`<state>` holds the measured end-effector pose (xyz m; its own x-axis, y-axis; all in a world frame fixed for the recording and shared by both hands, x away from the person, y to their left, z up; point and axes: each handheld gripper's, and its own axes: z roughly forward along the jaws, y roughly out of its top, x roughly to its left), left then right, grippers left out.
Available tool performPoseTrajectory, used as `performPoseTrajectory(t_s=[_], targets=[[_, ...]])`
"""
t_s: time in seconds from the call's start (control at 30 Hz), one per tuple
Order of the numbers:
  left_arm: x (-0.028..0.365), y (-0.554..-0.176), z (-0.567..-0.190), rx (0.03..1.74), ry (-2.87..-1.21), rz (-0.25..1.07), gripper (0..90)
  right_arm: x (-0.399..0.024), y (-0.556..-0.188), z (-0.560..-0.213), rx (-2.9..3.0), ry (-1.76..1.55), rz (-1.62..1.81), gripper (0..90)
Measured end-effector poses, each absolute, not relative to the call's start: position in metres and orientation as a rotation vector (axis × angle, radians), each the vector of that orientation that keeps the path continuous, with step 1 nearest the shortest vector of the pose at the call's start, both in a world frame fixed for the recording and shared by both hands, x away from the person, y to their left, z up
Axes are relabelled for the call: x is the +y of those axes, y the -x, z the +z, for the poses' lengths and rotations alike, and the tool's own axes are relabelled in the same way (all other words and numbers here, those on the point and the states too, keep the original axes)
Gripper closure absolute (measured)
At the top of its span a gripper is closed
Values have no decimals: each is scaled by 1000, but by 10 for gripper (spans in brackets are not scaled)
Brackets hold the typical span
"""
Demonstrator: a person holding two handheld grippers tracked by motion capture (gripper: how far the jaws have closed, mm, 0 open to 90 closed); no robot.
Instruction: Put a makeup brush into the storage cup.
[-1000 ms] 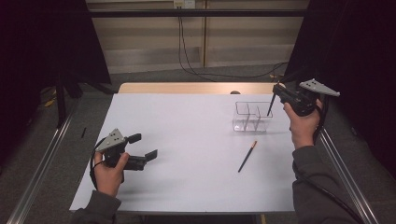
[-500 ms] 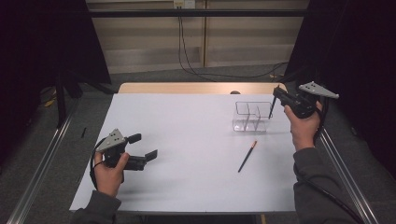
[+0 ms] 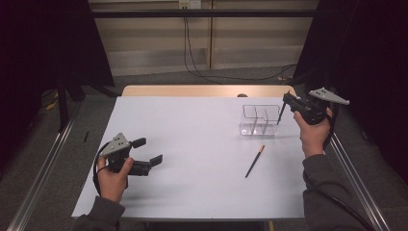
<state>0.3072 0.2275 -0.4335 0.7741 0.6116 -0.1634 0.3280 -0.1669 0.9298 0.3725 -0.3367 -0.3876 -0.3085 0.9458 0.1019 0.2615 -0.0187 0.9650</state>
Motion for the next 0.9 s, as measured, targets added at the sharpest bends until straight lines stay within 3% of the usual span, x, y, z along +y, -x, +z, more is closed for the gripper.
performPoseTrajectory(t_s=[0.9], targets=[[228, -307, -434, 734, -1783, 310, 32, -337, -377, -412, 1628, -1342, 1331, 847]])
